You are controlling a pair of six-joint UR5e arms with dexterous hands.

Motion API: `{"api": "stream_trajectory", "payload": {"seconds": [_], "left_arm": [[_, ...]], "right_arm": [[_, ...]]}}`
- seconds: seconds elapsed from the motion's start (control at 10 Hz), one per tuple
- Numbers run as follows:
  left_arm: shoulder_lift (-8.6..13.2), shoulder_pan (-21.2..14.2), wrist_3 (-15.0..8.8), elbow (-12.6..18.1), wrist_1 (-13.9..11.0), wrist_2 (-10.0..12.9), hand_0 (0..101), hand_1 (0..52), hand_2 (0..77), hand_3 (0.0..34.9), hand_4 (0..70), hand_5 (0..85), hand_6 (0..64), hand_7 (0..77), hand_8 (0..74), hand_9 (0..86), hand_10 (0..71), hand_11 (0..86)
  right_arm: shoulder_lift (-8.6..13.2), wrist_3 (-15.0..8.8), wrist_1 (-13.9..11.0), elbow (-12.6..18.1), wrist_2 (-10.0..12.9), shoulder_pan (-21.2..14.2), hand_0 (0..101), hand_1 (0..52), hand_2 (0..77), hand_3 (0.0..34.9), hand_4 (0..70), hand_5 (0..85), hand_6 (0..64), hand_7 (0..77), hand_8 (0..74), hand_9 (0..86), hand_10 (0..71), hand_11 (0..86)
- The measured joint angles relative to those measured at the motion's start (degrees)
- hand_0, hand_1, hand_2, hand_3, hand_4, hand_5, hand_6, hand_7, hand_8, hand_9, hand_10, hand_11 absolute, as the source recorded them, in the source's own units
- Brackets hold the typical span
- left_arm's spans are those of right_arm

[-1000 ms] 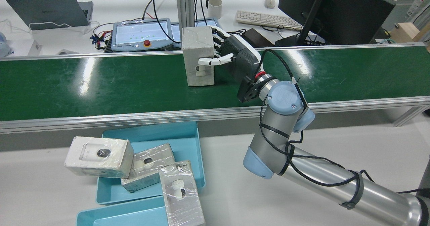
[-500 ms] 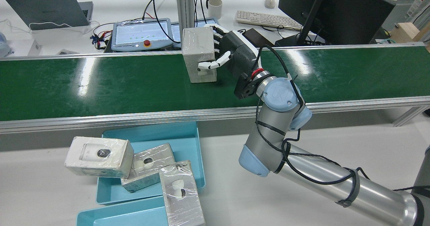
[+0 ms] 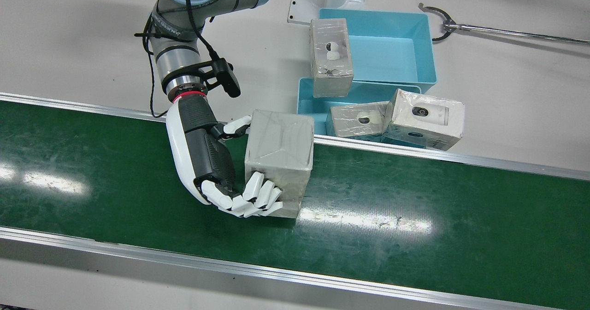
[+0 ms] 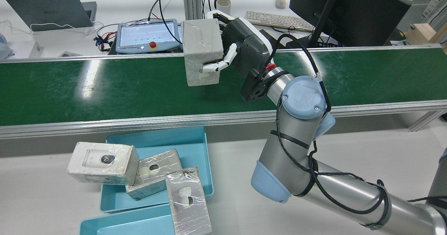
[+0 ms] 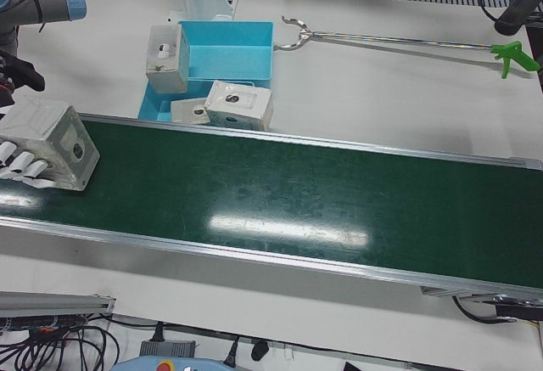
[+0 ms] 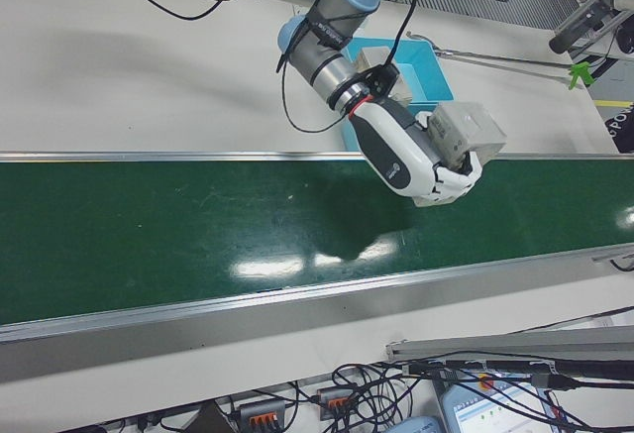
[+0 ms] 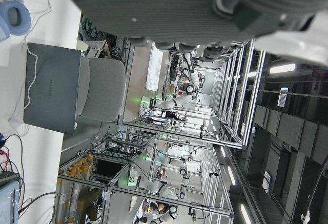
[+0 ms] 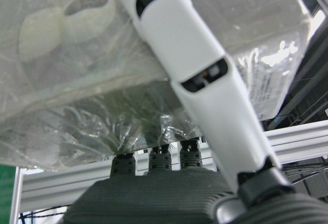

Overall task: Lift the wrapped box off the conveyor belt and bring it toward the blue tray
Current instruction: 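Carry the held box with the right hand toward the blue tray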

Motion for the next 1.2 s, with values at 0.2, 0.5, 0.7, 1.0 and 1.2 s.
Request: {"api": "stream_trajectory", "payload": {"seconds": [0.2, 0.5, 0.7, 1.0, 1.2], "left_arm": [[0.0, 0.0, 0.0, 0.0, 0.0, 0.0, 0, 0.0, 0.5, 0.0, 0.0, 1.1, 0.0, 0.0, 0.0, 0.0, 0.0, 0.0], [0.0, 0.0, 0.0, 0.0, 0.0, 0.0, 0, 0.0, 1.1, 0.0, 0.0, 1.1, 0.0, 0.0, 0.0, 0.0, 0.0, 0.0], [0.0, 0.0, 0.0, 0.0, 0.0, 0.0, 0, 0.0, 1.1, 0.0, 0.0, 1.1, 0.0, 0.0, 0.0, 0.0, 0.5, 0.0], [0.0, 0.0, 0.0, 0.0, 0.0, 0.0, 0, 0.0, 0.5, 0.0, 0.0, 1.1, 0.0, 0.0, 0.0, 0.0, 0.0, 0.0], [0.0, 0.0, 0.0, 0.0, 0.0, 0.0, 0, 0.0, 0.5, 0.0, 0.0, 1.1, 0.0, 0.0, 0.0, 0.0, 0.0, 0.0]], "right_arm": [[-0.1, -1.6, -3.0, 5.7, 2.6, -4.1, 56, 2.2, 36.0, 4.5, 28.9, 62.7, 30.0, 54.0, 40.9, 46.4, 34.4, 38.2], [-0.7, -6.7, -3.8, 8.2, 5.9, -12.2, 55, 2.2, 36.0, 2.3, 28.9, 62.7, 30.0, 54.0, 43.6, 49.6, 39.3, 39.8], [-1.8, -8.9, -3.7, 8.3, 7.0, -15.5, 56, 1.1, 37.6, 1.9, 27.8, 69.3, 25.6, 71.4, 43.6, 49.6, 39.8, 39.8], [-4.4, -9.6, -3.3, 8.2, 6.2, -17.7, 53, 0.5, 38.2, 2.3, 30.0, 69.3, 30.5, 69.8, 44.7, 51.3, 39.8, 39.8], [-4.5, -9.7, -2.8, 7.9, 5.2, -19.5, 52, 0.5, 38.2, 2.1, 24.0, 64.9, 28.4, 56.7, 38.7, 48.5, 42.5, 38.7]]}}
